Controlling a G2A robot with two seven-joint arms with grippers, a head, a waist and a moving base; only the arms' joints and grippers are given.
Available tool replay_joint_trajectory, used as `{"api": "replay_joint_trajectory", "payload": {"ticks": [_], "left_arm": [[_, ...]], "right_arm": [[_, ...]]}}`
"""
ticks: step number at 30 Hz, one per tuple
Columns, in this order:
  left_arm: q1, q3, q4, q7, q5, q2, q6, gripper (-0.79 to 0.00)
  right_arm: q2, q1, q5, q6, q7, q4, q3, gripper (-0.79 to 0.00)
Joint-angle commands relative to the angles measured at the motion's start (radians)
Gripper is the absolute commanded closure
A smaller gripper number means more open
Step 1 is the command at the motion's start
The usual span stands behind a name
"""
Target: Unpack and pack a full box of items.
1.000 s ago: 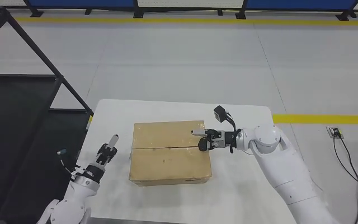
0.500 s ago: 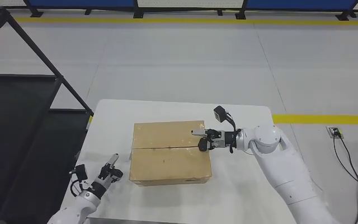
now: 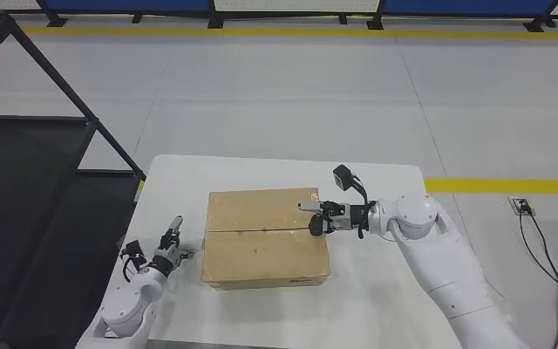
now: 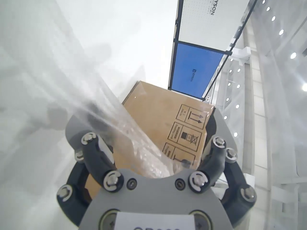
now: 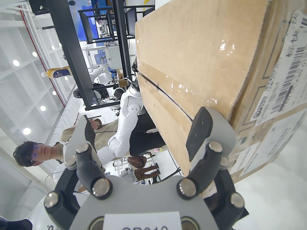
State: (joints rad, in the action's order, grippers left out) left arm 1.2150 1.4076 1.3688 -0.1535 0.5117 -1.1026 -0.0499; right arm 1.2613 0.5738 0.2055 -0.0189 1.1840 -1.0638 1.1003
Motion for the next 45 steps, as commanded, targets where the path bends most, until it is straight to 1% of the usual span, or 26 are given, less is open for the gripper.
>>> {"api": "replay_joint_trajectory", "payload": {"ticks": [1, 4, 6, 11, 15, 19, 21, 24, 29, 37, 41, 45], "left_arm": [[-0.010, -0.001, -0.005, 0.025, 0.041, -0.007, 0.028, -0.785], [-0.007, 0.013, 0.002, 0.059, 0.072, -0.014, 0.073, -0.785], [0.002, 0.027, 0.023, 0.115, 0.070, -0.016, 0.085, -0.785], [0.060, 0.046, 0.142, 0.249, -0.016, -0.019, 0.101, -0.785], [0.105, 0.063, 0.232, 0.323, -0.052, -0.024, 0.107, -0.785], [0.119, 0.078, 0.291, 0.352, -0.098, -0.026, 0.101, -0.785], [0.119, 0.089, 0.316, 0.393, -0.145, -0.027, 0.085, -0.785], [0.121, 0.083, 0.366, 0.438, -0.207, -0.030, 0.070, -0.785], [0.146, 0.067, 0.451, 0.499, -0.319, -0.037, 0.050, -0.785], [0.174, 0.047, 0.515, 0.532, -0.406, -0.049, 0.049, -0.785], [0.190, 0.026, 0.555, 0.571, -0.498, -0.055, 0.038, -0.785], [0.179, -0.014, 0.577, 0.594, -0.610, -0.062, -0.005, -0.785]], "right_arm": [[0.000, 0.000, 0.000, 0.000, 0.000, 0.000, 0.000, -0.785], [0.000, 0.000, 0.000, 0.000, 0.000, 0.000, 0.000, -0.785], [0.000, 0.000, 0.000, 0.000, 0.000, 0.000, 0.000, -0.785], [0.000, 0.000, 0.000, 0.000, 0.000, 0.000, 0.000, -0.785], [0.000, 0.000, 0.000, 0.000, 0.000, 0.000, 0.000, -0.785], [0.000, 0.000, 0.000, 0.000, 0.000, 0.000, 0.000, -0.785], [0.000, 0.000, 0.000, 0.000, 0.000, 0.000, 0.000, -0.785], [0.000, 0.000, 0.000, 0.000, 0.000, 0.000, 0.000, -0.785], [0.000, 0.000, 0.000, 0.000, 0.000, 0.000, 0.000, -0.785], [0.000, 0.000, 0.000, 0.000, 0.000, 0.000, 0.000, -0.785], [0.000, 0.000, 0.000, 0.000, 0.000, 0.000, 0.000, -0.785], [0.000, 0.000, 0.000, 0.000, 0.000, 0.000, 0.000, -0.785]]}}
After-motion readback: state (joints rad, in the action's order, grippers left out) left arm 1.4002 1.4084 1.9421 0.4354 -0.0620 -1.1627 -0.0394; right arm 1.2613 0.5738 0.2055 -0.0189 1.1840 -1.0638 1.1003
